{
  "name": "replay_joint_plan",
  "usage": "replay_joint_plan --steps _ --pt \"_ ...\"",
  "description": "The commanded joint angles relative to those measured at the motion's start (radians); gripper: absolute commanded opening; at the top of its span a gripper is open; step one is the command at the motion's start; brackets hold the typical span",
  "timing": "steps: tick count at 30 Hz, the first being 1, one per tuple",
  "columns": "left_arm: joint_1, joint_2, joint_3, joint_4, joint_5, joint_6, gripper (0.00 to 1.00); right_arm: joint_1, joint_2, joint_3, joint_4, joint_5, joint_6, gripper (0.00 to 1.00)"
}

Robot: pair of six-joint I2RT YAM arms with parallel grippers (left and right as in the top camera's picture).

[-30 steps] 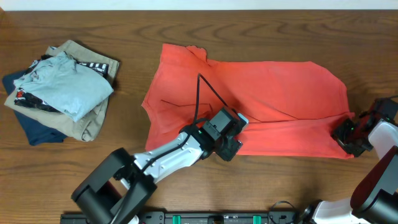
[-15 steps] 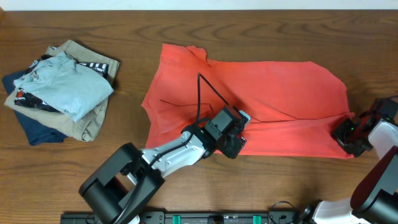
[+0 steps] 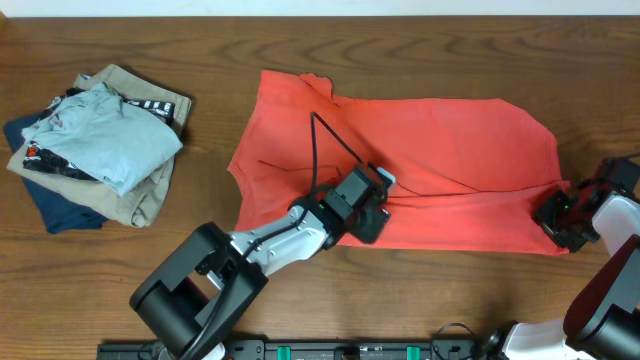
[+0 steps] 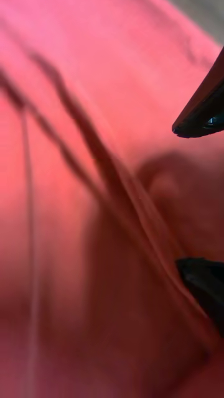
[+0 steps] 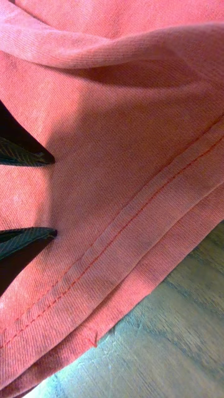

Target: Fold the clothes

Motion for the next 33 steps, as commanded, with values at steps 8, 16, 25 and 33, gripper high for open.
replay_joint_plan --steps 8,16,25,33 --pt "0.059 0.016 0.007 0.148 -0.100 -0.003 0.64 0.000 0.049 -0.056 -0.017 0.111 0.007 0.33" --pt "0.059 -0.011 0.009 0.140 -0.100 -0.003 0.64 0.000 0.049 -0.056 -0.016 0.111 0.007 0.33" --pt "0.137 -0.229 0.009 -0.187 -0.101 -0.003 0.64 0.000 0.049 -0.056 -0.015 0.112 0.007 0.34" --pt "0.312 -0.232 -0.003 -0.537 -0.100 -0.095 0.64 0.000 0.049 -0.056 -0.074 0.093 -0.041 0.34"
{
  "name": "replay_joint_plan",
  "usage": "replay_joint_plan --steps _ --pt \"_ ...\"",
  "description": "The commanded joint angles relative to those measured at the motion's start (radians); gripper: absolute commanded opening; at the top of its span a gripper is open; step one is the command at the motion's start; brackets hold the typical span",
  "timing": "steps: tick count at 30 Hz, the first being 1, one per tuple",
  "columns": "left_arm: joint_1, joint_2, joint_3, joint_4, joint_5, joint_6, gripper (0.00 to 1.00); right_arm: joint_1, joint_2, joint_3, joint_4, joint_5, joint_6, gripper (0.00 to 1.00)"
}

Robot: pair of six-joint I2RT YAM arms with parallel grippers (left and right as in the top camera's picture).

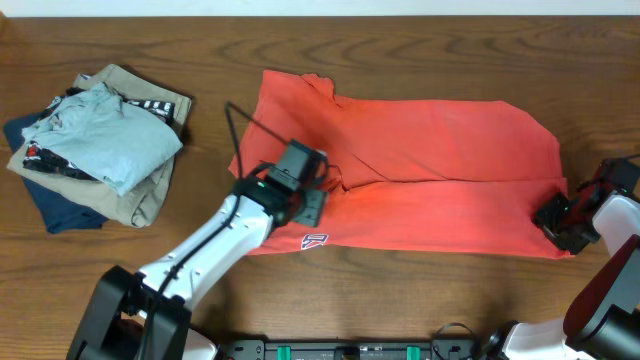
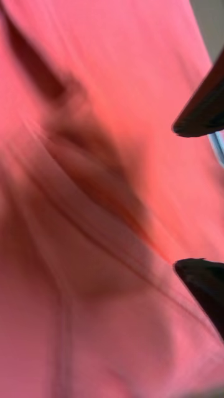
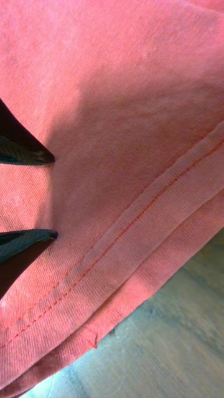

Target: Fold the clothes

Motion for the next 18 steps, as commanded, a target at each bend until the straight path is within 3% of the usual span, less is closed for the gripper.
replay_joint_plan --steps 1,8,18 --pt "0.073 0.028 -0.012 -0.052 -0.008 -0.063 0.64 0.000 0.050 -0.058 -0.036 0.057 -0.038 0.34" --pt "0.184 0.086 -0.063 -0.062 0.009 -0.101 0.64 0.000 0.050 -0.060 -0.040 0.047 -0.043 0.35" --pt "0.201 0.139 -0.171 -0.080 0.053 -0.177 0.64 0.000 0.050 -0.060 -0.055 0.052 -0.043 0.36"
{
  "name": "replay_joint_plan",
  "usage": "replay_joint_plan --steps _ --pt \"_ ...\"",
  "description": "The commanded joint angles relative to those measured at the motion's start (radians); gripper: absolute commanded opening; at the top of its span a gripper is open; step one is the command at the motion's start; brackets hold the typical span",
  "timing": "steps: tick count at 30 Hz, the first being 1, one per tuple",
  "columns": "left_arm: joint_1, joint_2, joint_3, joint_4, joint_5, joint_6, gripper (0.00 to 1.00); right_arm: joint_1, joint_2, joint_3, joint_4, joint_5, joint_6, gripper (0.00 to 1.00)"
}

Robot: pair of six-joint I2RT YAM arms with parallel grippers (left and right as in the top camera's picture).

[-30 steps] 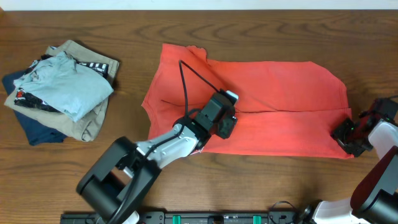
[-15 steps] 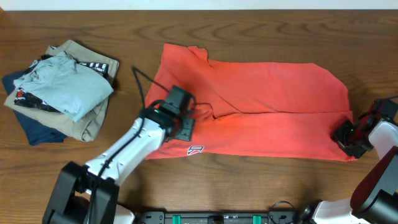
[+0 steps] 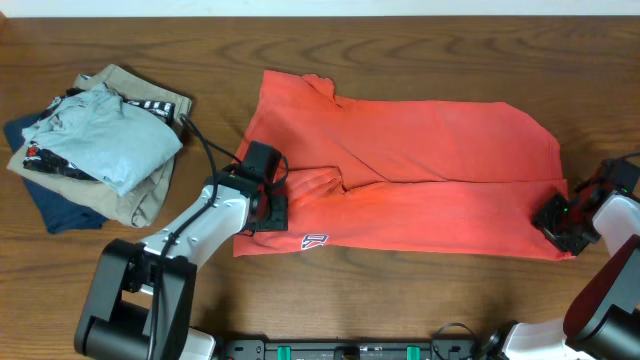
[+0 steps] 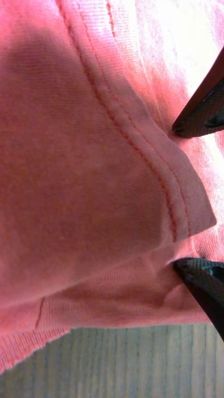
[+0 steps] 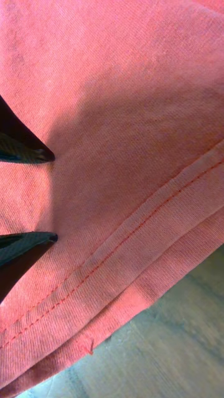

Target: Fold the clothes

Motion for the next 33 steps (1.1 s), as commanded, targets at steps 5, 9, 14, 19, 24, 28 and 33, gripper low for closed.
replay_joint_plan --steps 5,9,14,19,24,28,33 --pt "0.005 0.050 -0.109 -0.180 0.037 -0.135 0.63 0.000 0.050 -0.061 -0.077 0.101 0.004 0.36" --pt "0.005 0.048 -0.111 -0.229 0.038 -0.198 0.63 -0.001 0.050 -0.061 -0.121 0.151 0.045 0.37" --pt "0.005 0.048 -0.111 -0.244 0.042 -0.235 0.63 -0.001 0.050 -0.061 -0.141 0.195 0.075 0.38" --pt "0.005 0.043 -0.109 -0.243 0.068 -0.235 0.63 0.000 0.045 -0.056 -0.116 0.157 0.071 0.39" --pt "0.005 -0.001 -0.052 -0.245 0.068 -0.164 0.63 0.001 -0.010 0.010 -0.115 0.049 0.033 0.48" --pt "0.005 -0.096 0.028 -0.237 0.057 -0.151 0.64 0.001 -0.094 0.075 -0.117 -0.060 0.018 0.57" --pt "0.005 -0.190 0.125 -0.168 -0.005 -0.129 0.75 0.001 -0.203 0.151 -0.101 -0.227 -0.076 0.66"
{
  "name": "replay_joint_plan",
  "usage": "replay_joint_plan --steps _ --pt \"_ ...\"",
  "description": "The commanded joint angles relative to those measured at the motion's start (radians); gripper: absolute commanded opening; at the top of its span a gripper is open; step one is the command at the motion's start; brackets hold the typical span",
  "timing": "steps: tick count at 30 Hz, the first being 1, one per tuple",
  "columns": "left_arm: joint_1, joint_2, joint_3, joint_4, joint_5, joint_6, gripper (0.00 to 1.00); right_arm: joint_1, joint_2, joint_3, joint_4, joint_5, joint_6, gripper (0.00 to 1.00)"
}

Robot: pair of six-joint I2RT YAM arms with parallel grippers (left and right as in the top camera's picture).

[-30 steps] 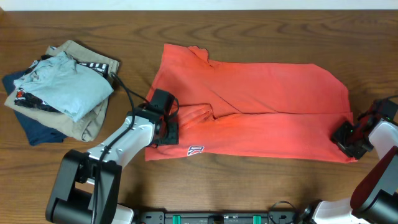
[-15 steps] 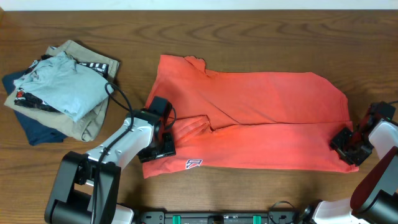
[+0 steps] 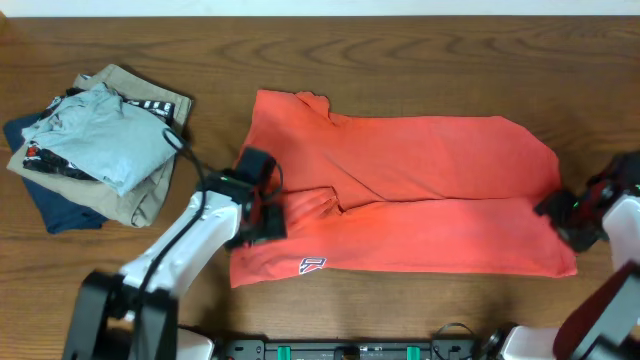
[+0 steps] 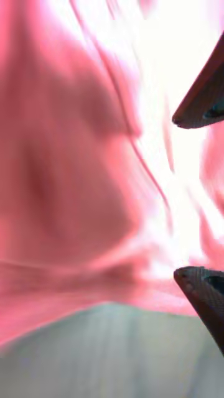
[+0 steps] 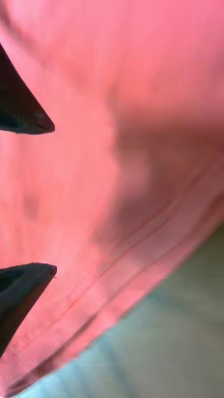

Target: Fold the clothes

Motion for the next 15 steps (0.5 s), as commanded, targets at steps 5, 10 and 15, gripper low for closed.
replay_joint_plan --steps 5,10,15 --pt "0.031 -0.050 0.191 0.100 -0.079 0.109 0.80 0.015 -0.168 0.077 0.007 -0.243 -0.130 0.69" --pt "0.125 0.032 0.314 0.140 -0.069 0.131 0.80 0.050 -0.209 0.077 -0.016 -0.252 -0.145 0.70" --pt "0.209 0.143 0.399 0.267 -0.005 0.181 0.80 0.102 -0.211 0.077 -0.047 -0.251 -0.145 0.70"
